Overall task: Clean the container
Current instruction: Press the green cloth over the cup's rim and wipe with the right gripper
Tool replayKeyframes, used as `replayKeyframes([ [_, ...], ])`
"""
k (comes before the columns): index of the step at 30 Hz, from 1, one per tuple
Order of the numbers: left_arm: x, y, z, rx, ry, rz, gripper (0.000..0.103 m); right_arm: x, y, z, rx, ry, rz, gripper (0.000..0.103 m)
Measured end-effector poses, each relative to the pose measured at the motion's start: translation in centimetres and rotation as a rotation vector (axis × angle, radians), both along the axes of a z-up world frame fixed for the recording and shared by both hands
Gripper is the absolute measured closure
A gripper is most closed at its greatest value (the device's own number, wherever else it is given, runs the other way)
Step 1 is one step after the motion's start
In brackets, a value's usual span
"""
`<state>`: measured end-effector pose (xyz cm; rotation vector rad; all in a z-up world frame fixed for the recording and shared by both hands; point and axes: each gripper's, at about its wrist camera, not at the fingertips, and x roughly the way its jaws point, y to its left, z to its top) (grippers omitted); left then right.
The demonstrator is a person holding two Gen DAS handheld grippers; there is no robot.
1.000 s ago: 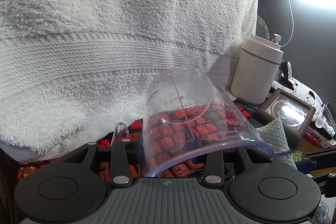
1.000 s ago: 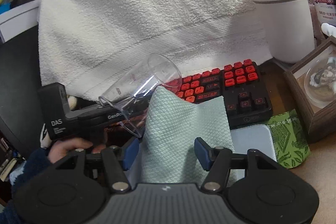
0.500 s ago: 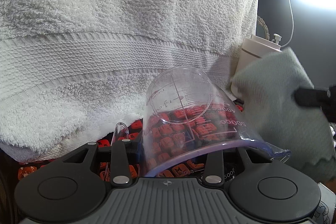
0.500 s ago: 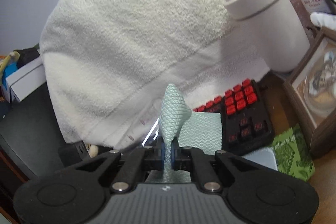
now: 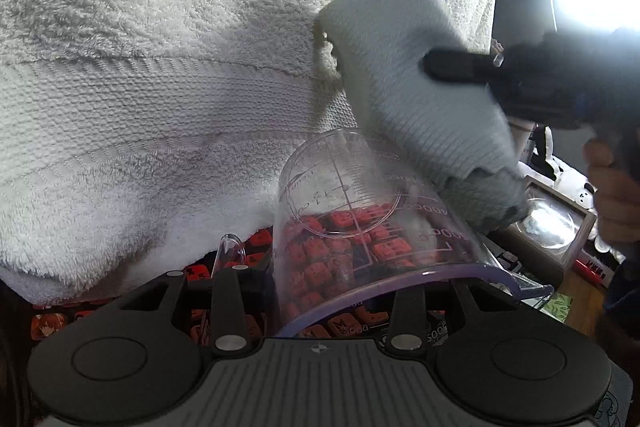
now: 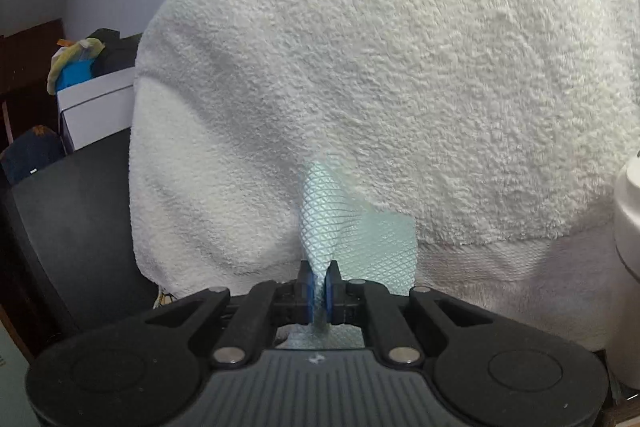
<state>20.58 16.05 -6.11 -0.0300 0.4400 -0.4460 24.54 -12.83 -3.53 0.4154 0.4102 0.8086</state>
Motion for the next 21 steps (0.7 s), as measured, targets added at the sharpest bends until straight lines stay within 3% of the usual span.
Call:
replayKeyframes([
  [4, 0.0, -0.2, 0.0, 0.003, -0.001, 0.001, 0.065, 0.8, -1.3, -2.4, 0.016, 0.03, -0.014, 0.098],
  [10, 0.1, -0.4, 0.0, 0.001, 0.0, 0.0, 0.065, -1.6, -2.5, -1.8, -0.024, -0.044, -0.027, 0.097],
  [21, 0.2, -0.2, 0.2, -0.005, 0.002, -0.001, 0.065, -0.7, -0.6, -4.3, 0.045, 0.084, 0.076, 0.097],
])
